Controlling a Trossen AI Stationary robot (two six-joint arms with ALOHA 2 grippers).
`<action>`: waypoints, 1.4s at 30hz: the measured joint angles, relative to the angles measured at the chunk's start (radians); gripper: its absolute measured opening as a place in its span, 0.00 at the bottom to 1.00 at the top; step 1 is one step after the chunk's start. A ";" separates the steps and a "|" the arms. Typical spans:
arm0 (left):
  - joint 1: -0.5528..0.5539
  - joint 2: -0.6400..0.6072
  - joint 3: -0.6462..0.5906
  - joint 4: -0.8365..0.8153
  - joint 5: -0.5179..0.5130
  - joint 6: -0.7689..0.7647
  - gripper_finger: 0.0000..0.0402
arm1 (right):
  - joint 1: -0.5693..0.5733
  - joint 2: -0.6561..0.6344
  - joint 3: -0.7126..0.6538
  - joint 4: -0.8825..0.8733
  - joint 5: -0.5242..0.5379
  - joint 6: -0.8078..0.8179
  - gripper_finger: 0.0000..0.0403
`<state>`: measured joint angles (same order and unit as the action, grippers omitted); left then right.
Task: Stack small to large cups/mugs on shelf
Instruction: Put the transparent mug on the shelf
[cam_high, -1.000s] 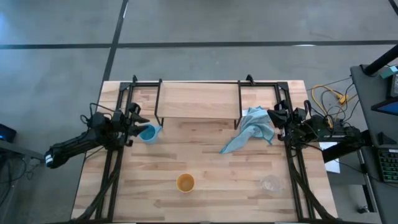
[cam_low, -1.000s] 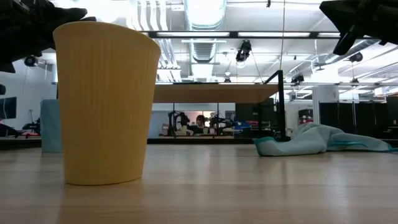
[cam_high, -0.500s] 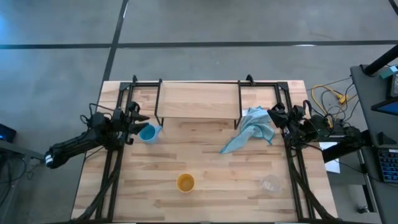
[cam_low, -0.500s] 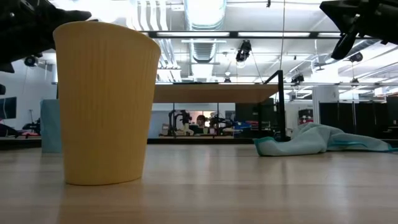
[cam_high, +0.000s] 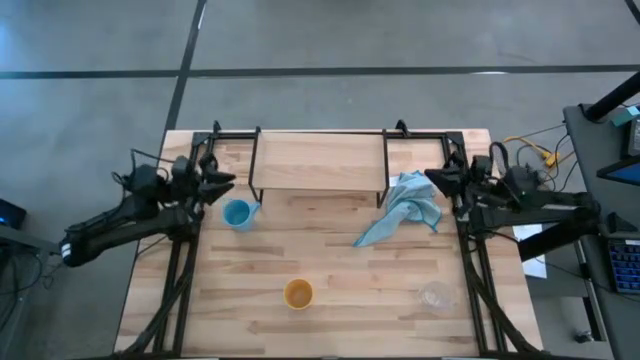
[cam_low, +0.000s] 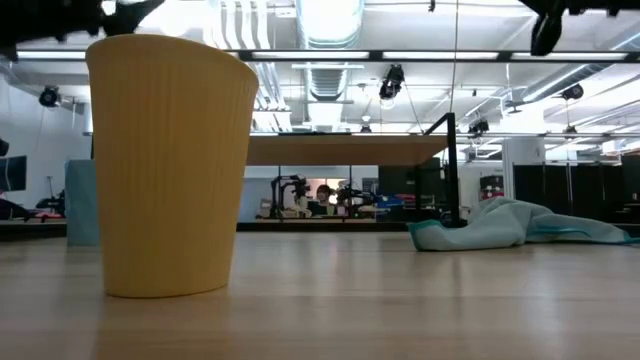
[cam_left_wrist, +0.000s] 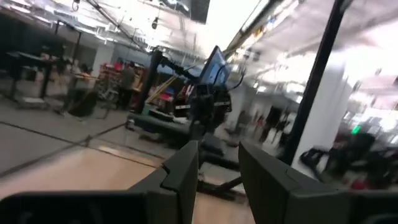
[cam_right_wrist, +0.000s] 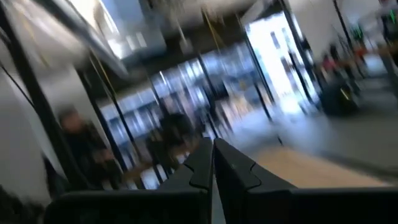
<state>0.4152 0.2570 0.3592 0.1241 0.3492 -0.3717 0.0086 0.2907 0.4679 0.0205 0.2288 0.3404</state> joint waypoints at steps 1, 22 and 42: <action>0.000 0.030 0.050 -0.053 0.000 0.038 0.25 | 0.000 0.037 0.060 -0.088 0.000 -0.002 0.02; 0.000 0.270 0.375 -0.262 -0.010 0.274 0.25 | 0.000 0.621 0.868 -0.927 -0.075 -0.195 0.07; 0.000 0.257 0.372 -0.209 -0.029 0.281 0.26 | 0.029 0.864 0.902 -1.556 -0.367 0.219 0.26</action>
<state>0.4156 0.5139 0.7311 -0.0847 0.3200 -0.0902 0.0380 1.1545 1.3698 -1.5354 -0.1379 0.5591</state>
